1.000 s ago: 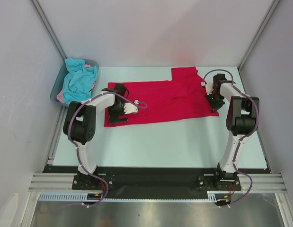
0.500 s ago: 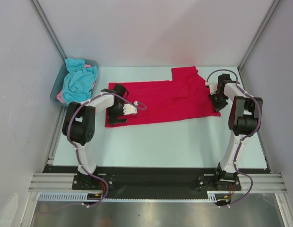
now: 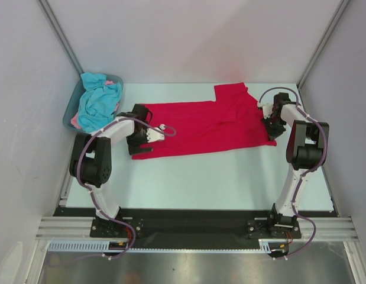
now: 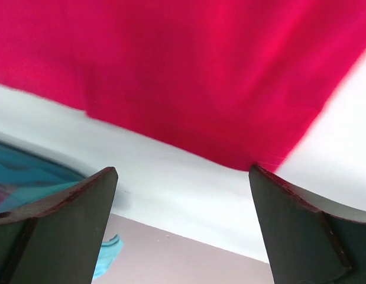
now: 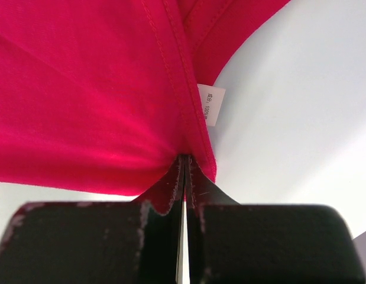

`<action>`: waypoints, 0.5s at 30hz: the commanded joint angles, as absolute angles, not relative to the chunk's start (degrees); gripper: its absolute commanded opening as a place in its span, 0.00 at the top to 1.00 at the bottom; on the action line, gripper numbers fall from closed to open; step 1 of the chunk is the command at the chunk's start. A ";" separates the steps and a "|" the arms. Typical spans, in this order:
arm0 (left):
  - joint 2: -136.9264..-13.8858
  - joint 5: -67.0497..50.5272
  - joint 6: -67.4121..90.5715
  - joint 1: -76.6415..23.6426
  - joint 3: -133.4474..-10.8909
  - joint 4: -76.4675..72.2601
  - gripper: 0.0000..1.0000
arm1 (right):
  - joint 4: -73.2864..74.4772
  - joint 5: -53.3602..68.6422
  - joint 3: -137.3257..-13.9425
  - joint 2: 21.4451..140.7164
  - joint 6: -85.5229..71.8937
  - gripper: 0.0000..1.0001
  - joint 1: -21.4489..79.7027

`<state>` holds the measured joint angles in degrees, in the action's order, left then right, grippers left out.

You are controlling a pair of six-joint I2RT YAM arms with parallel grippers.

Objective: Fold and stack the t-shirts
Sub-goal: Fold the tshirt

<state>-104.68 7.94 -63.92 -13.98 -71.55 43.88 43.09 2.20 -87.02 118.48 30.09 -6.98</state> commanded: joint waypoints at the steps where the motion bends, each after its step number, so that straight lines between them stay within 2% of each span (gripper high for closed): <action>1: -102.92 10.10 -62.15 -12.39 -71.37 30.64 0.00 | 43.77 -2.20 -84.29 119.71 31.90 1.00 -9.23; 7: -101.87 10.11 -61.61 -12.48 -71.10 20.84 0.00 | 43.86 -2.11 -83.85 119.01 31.99 1.00 -9.32; 15: -103.18 8.61 -62.49 -12.48 -72.60 21.36 0.00 | 43.24 -1.58 -83.14 118.48 31.03 1.00 -9.32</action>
<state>-104.44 9.85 -62.96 -12.60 -71.09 23.22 41.56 2.57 -85.54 117.51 30.22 -7.14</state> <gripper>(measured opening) 0.996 0.009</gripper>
